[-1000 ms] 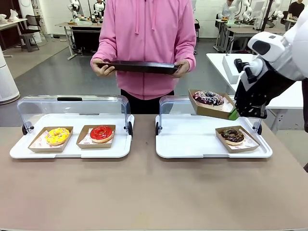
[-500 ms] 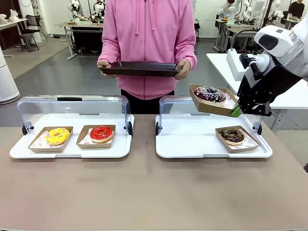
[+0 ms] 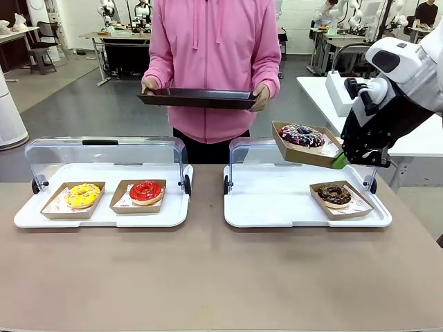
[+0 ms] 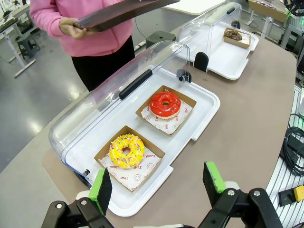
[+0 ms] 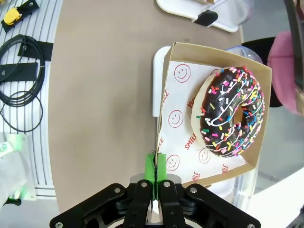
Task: Provide the desired donut to the person.
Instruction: Place the picked Paper togo box onto the Handle tray extended by the person.
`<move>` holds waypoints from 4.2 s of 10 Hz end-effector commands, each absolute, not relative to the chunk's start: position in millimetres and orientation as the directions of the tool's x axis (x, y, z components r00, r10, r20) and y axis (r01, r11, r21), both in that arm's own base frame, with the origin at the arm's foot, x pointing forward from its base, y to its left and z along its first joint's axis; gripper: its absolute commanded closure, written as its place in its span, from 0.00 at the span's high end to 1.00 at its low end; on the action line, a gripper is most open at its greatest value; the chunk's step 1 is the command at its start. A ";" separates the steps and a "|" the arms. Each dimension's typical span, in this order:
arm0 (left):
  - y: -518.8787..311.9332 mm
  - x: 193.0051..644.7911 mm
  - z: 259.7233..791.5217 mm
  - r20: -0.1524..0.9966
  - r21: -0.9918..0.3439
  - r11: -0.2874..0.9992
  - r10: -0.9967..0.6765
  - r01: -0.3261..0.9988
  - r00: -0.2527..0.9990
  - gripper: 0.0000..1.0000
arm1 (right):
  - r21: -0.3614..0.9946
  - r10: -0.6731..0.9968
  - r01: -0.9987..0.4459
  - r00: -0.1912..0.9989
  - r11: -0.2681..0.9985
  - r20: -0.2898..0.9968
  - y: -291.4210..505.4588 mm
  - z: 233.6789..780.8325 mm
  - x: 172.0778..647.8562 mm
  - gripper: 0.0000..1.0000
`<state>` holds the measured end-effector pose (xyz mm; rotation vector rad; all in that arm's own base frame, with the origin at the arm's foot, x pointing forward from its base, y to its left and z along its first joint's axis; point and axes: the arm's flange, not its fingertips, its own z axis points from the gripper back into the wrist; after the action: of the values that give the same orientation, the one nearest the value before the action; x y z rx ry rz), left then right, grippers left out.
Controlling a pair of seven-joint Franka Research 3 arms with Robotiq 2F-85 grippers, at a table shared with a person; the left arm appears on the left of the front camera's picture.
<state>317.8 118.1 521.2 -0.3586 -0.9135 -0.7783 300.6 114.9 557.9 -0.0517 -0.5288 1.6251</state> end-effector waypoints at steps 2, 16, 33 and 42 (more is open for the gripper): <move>117.9 317.0 520.8 0.825 0.034 0.676 -0.435 0.736 0.361 1.00 | -0.364 0.952 -0.931 -0.145 -0.039 0.269 113.5 554.7 301.2 0.00; 117.9 317.0 520.8 0.825 0.034 0.676 -0.435 0.736 0.361 1.00 | -0.376 0.957 -0.925 -0.161 -0.060 0.241 151.8 580.6 312.6 0.02; 117.9 317.0 520.8 0.825 0.034 0.676 -0.435 0.736 0.361 1.00 | -0.366 0.998 -0.930 0.015 0.035 0.056 332.0 520.3 514.3 0.02; 117.9 317.0 520.8 0.825 0.034 0.676 -0.435 0.736 0.361 1.00 | -0.246 0.998 -0.969 -0.028 -0.013 0.058 321.2 548.7 500.7 1.00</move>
<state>317.8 117.5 521.7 -0.3570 -0.9133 -0.7791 497.9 324.2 548.3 -0.1863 -0.2650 1.5602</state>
